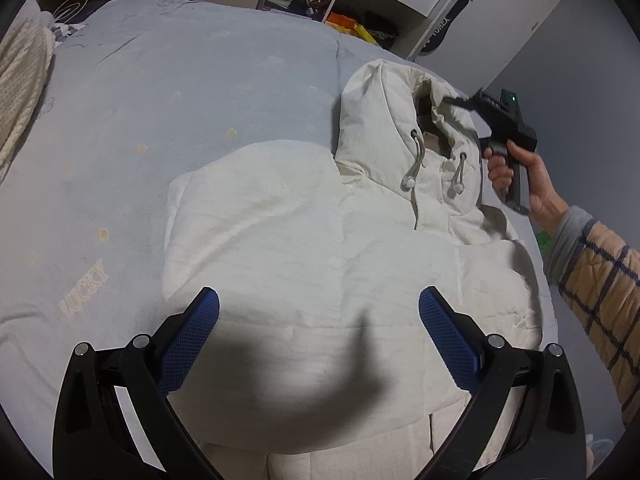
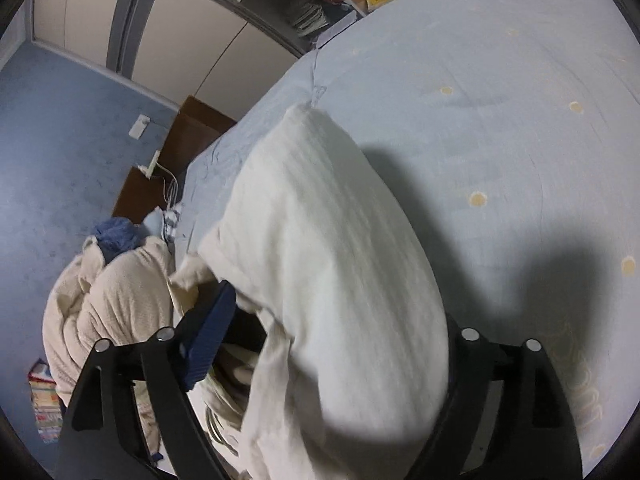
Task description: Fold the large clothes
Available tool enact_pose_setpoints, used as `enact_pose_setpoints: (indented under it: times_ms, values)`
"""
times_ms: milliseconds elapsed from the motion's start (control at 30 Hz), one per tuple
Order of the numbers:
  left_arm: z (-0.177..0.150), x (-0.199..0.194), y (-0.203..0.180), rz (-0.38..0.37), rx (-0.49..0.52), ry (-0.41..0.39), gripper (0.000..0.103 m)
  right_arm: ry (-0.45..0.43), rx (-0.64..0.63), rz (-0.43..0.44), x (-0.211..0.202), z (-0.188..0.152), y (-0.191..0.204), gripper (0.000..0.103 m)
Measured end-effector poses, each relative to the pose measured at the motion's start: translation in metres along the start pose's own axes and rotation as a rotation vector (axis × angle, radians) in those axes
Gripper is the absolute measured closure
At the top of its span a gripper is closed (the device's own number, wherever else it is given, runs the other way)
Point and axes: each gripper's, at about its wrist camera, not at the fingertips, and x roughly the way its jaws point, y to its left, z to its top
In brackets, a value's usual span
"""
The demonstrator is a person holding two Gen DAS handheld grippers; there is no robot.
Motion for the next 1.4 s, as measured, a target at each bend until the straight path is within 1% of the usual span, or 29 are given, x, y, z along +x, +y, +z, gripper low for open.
enact_pose_setpoints:
  times_ms: [67, 167, 233, 300, 333, 367, 400, 433, 467, 533, 667, 767, 867, 967, 1100, 1200, 1300, 1400]
  values:
    - [-0.001, 0.002, -0.001, 0.001, 0.008, 0.006, 0.007, -0.01, 0.024, -0.008, 0.004, 0.007, -0.003, 0.019]
    - [-0.002, 0.004, -0.004, 0.003, 0.027, 0.017, 0.007, -0.015, 0.047, -0.028, 0.016, 0.016, -0.006, 0.019]
    - [-0.004, 0.005, -0.004, 0.002, 0.03, 0.023, 0.007, -0.025, 0.085, -0.024, 0.023, 0.022, -0.01, 0.019]
    - [-0.004, 0.006, -0.003, 0.004, 0.033, 0.027, 0.007, -0.034, 0.127, -0.045, 0.028, 0.024, -0.015, 0.019]
    - [-0.004, 0.008, -0.004, 0.005, 0.035, 0.029, 0.007, -0.034, 0.138, -0.069, 0.033, 0.025, -0.017, 0.025]
    - [-0.004, 0.008, -0.004, 0.007, 0.037, 0.031, 0.007, -0.035, 0.134, -0.078, 0.037, 0.024, -0.015, 0.041]
    - [-0.005, 0.008, -0.004, 0.009, 0.037, 0.032, 0.007, -0.035, 0.107, -0.086, 0.039, 0.023, -0.011, 0.049]
    - [-0.005, 0.008, -0.003, 0.008, 0.034, 0.032, 0.007, -0.036, 0.08, -0.09, 0.04, 0.021, -0.008, 0.071]
    - [-0.005, 0.008, -0.003, 0.008, 0.033, 0.031, 0.007, -0.033, 0.038, -0.098, 0.041, 0.019, -0.002, 0.08]
    - [-0.003, 0.009, -0.002, 0.014, 0.029, 0.029, 0.007, -0.042, -0.023, -0.101, 0.037, 0.016, 0.01, 0.084]
    - [0.0, 0.006, 0.004, 0.024, 0.002, 0.01, 0.007, -0.06, -0.146, -0.112, 0.024, 0.002, 0.038, 0.084]
    - [0.003, 0.002, 0.012, 0.034, -0.03, -0.008, 0.007, -0.086, -0.242, -0.132, 0.003, -0.015, 0.06, 0.084]
    - [0.007, -0.001, 0.02, 0.034, -0.063, -0.02, 0.007, -0.122, -0.311, -0.147, -0.02, -0.031, 0.082, 0.084]
    - [0.01, -0.005, 0.025, 0.035, -0.078, -0.034, 0.007, -0.142, -0.381, -0.144, -0.043, -0.053, 0.106, 0.084]
    - [0.016, -0.013, 0.032, 0.066, -0.102, -0.07, 0.007, -0.146, -0.482, -0.162, -0.069, -0.092, 0.139, 0.084]
    - [0.019, -0.016, 0.036, 0.089, -0.112, -0.08, 0.007, -0.143, -0.557, -0.175, -0.085, -0.126, 0.159, 0.084]
    - [0.022, -0.021, 0.036, 0.09, -0.108, -0.088, 0.007, -0.134, -0.628, -0.192, -0.1, -0.164, 0.174, 0.084]
    - [0.025, -0.026, 0.033, 0.084, -0.103, -0.103, 0.007, -0.12, -0.742, -0.237, -0.11, -0.208, 0.188, 0.084]
